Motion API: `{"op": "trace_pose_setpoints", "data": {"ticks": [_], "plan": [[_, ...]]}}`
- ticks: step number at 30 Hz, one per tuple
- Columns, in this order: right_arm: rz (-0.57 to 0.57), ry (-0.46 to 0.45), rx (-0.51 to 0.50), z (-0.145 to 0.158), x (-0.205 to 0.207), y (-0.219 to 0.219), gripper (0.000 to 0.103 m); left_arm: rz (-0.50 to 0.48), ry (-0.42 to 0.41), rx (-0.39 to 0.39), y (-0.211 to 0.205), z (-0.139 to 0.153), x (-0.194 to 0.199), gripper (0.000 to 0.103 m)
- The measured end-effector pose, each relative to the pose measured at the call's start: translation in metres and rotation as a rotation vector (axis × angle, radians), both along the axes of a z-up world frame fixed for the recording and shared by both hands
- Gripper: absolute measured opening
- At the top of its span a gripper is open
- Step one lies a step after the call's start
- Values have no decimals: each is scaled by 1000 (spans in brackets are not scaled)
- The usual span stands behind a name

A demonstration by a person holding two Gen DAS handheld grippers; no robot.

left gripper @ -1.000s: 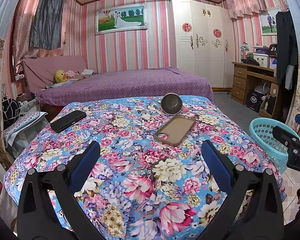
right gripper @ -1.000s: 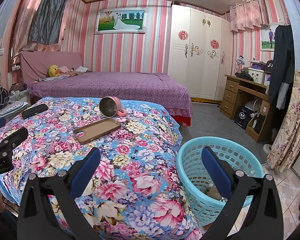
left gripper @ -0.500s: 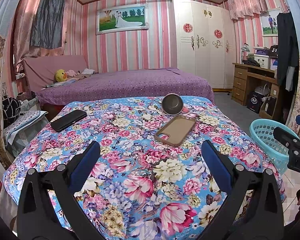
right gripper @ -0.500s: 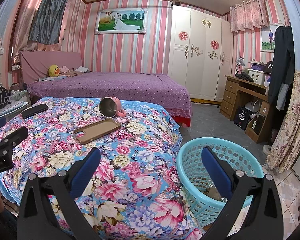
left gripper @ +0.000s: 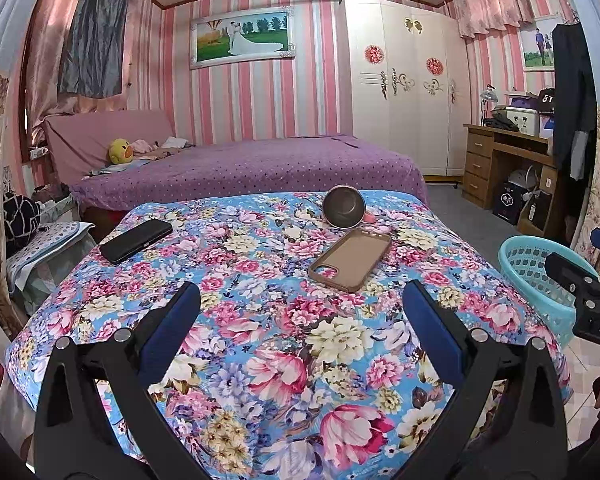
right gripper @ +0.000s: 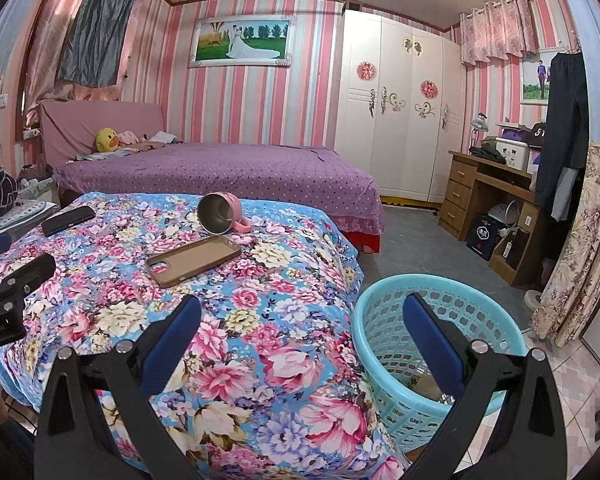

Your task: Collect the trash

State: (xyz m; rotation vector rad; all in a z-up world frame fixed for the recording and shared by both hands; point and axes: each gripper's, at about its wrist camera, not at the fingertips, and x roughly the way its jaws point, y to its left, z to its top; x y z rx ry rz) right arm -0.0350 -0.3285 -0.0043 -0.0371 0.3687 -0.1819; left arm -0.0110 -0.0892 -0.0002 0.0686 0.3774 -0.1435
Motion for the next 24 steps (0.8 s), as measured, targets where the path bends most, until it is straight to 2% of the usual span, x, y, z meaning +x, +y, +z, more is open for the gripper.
{"op": "trace_pose_setpoints", "data": {"ticks": [24], "plan": [[-11, 0, 0, 0, 1, 0, 99, -1, 13, -6, -4, -4, 6, 98]]}}
